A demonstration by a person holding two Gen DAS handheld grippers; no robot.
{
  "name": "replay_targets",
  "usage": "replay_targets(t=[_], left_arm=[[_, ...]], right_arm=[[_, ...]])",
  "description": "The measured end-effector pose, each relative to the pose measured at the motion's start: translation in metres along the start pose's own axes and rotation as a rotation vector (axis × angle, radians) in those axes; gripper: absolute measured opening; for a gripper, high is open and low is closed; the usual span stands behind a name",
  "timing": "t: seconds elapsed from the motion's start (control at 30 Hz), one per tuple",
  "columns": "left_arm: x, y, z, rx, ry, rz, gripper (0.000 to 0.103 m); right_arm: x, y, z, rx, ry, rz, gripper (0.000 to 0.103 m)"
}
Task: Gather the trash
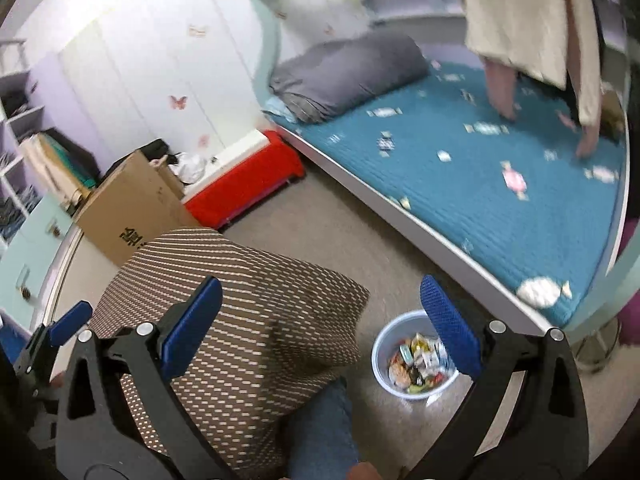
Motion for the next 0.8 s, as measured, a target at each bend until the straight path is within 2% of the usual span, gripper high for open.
replay_targets(t=[0.3,0.5,0.8], left_arm=[[0.063,0.003,-0.076,-0.125,0.183,-0.108,0.098],[0.092,0.005,-0.115,-0.187,0.209,-0.193,0.098],[0.117,0.011,-0.159,-0.265,0.244,-0.277,0.098]], right_arm=[[0.088,0.002,-0.053,-0.110,0.021,-0.191,0.097],[0.131,0.004,-0.085,-0.196,0.028,-0.271,0.097],[0.158,0.006,-0.119,-0.287,0.057,-0.324,0.097]])
Point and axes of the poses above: each gripper's, at about its wrist camera, not at the fingertips, and z roughly the way its jaws point, x to its left, y to its top, the point moved 3 cm from there along z, roughly the way its jaws point, and after that the axes turned 3 degrees about z, right-handed, at the moved point
